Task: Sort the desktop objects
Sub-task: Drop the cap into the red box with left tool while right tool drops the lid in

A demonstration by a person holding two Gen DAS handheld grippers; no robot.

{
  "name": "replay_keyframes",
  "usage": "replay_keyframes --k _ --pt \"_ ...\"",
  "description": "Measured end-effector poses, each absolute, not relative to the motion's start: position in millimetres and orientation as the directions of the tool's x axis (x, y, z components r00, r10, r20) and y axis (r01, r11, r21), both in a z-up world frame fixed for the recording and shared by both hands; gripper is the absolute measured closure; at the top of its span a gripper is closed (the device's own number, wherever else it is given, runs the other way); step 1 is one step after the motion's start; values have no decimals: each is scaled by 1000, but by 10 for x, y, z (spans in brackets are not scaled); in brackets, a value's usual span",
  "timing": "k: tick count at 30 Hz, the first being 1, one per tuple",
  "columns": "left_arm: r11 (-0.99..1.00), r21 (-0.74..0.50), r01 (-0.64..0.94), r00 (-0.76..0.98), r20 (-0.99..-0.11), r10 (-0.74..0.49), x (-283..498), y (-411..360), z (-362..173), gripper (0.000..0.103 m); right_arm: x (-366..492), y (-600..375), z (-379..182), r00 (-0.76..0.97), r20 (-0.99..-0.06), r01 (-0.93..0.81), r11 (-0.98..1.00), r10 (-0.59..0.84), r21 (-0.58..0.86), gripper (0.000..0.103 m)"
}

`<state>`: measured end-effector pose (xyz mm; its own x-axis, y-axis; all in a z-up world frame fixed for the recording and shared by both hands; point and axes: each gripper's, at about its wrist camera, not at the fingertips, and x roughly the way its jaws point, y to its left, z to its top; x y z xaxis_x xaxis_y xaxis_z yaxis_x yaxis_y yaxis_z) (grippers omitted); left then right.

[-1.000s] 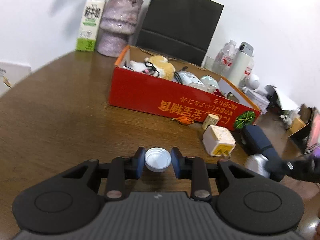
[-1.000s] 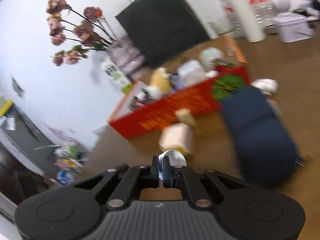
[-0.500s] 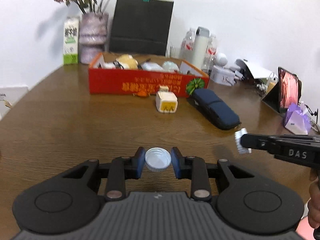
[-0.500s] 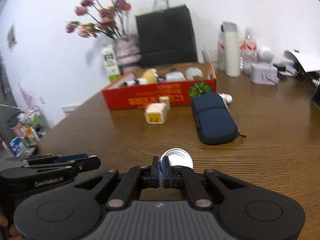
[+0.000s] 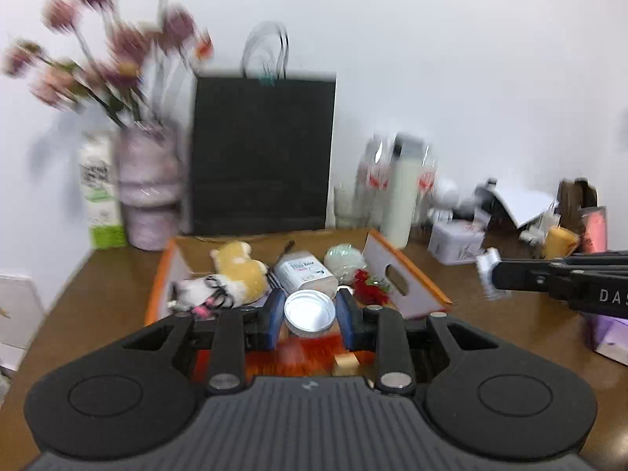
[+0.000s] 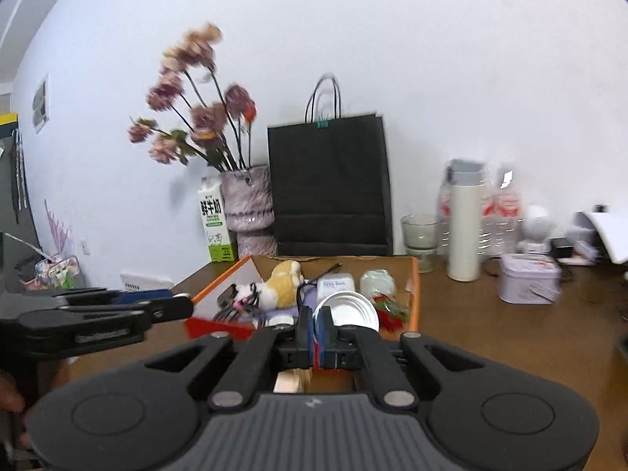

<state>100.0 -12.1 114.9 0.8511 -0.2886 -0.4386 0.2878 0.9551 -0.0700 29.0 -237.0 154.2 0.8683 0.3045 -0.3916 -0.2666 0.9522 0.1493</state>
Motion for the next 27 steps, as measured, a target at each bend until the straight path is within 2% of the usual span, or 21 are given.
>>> replay_keyframes --k 3,5,9,10,12,15,17,19,20,23,25,27 --pt "942 -173 288 766 -548 -335 1724 -168 1013 74 1109 -2232 1462 816 -484 -274 949 316 157 102" --pt "931 -211 296 741 -564 -364 1997 -239 924 74 1603 -2141 1320 790 -546 -251 959 281 131 102" --pt "943 -177 281 685 -651 -326 2517 -461 674 72 2259 -2132 966 701 -647 -217 954 300 207 101" --pt "955 -150 257 671 -683 -288 2618 -496 609 65 2384 -2138 891 683 -663 -208 952 306 225 100" --pt "962 -132 238 656 -709 -259 2721 -516 539 63 2490 -2142 768 676 -669 -198 950 310 240 95" --pt "958 -169 233 664 -692 -283 2724 -394 598 50 2576 -2185 701 680 -673 -168 955 293 245 90" --pt "957 -188 219 689 -665 -288 2625 -306 695 33 2558 -2222 749 692 -657 -166 951 300 261 86" --pt "960 -177 216 716 -639 -279 2469 -237 806 25 2453 -2236 860 720 -633 -168 957 284 238 71" --pt "962 -168 218 728 -629 -274 2387 -227 856 17 2403 -2241 911 734 -624 -168 962 269 217 67" --pt "962 -153 226 747 -606 -272 2054 -176 986 11 2178 -2173 1046 763 -605 -178 974 226 139 57" --pt "966 -169 194 770 -584 -257 1710 -113 997 3 1939 -2124 1094 774 -598 -187 977 208 98 44" --pt "965 -187 185 793 -552 -259 1283 -42 915 1 1607 -2105 1104 798 -573 -180 982 185 65 42"
